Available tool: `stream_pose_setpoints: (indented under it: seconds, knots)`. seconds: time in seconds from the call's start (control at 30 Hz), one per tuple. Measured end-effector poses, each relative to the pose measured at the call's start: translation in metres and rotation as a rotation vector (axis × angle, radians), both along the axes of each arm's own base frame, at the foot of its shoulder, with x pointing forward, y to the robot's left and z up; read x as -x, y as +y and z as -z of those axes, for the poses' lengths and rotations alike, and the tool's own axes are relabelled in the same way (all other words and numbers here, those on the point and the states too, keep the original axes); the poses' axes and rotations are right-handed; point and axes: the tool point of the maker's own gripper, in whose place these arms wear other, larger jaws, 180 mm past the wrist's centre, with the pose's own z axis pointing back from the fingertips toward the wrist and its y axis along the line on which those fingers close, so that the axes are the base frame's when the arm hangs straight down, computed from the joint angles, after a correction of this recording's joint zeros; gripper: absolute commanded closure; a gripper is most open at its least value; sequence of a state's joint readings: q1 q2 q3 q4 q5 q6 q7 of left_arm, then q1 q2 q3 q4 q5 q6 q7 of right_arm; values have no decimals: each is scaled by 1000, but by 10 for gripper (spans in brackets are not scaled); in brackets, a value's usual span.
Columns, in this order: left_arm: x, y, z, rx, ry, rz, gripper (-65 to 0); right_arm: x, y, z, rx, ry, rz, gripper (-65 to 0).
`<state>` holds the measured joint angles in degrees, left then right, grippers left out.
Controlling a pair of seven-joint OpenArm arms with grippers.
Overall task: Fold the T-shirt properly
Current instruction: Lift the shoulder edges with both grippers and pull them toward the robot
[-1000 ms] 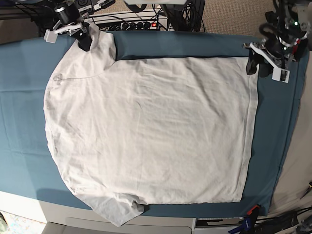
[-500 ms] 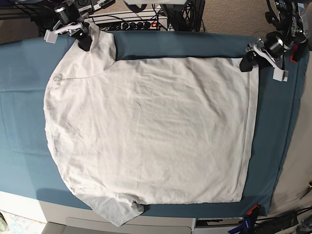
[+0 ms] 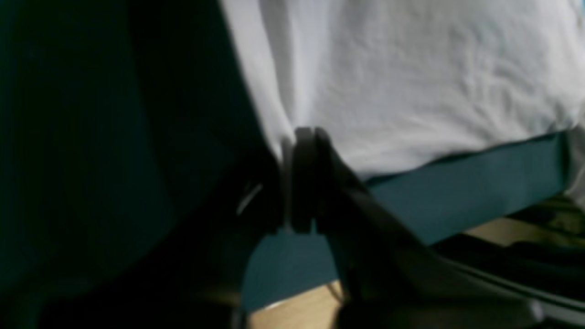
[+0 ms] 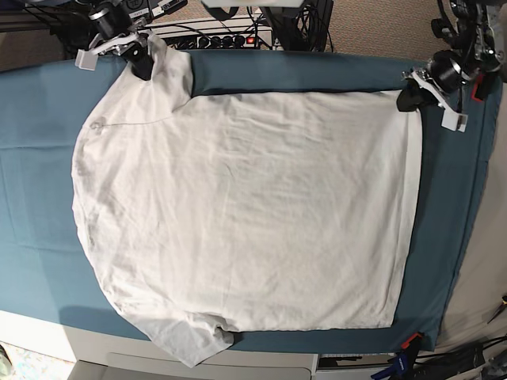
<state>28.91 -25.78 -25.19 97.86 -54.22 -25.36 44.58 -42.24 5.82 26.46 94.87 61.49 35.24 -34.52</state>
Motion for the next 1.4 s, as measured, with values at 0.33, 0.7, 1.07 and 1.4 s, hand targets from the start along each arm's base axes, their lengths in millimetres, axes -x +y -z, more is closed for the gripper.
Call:
stream_pose_setpoints:
  seconds: [0.33, 0.7, 1.07, 1.4]
  knots:
    - [39, -7, -4, -37, 59, 72, 0, 29, -67, -20, 104, 50, 57, 0]
    - [75, -26, -16, -49, 96, 143, 0, 76, -84, -36, 89, 101, 91, 0]
    - [113, -45, -18, -23, 158, 146, 0, 113, -77, -36, 32, 190, 111, 0]
    - [126, -45, -16, -24, 190, 148, 0, 135, -68, -37, -16, 239, 122, 0]
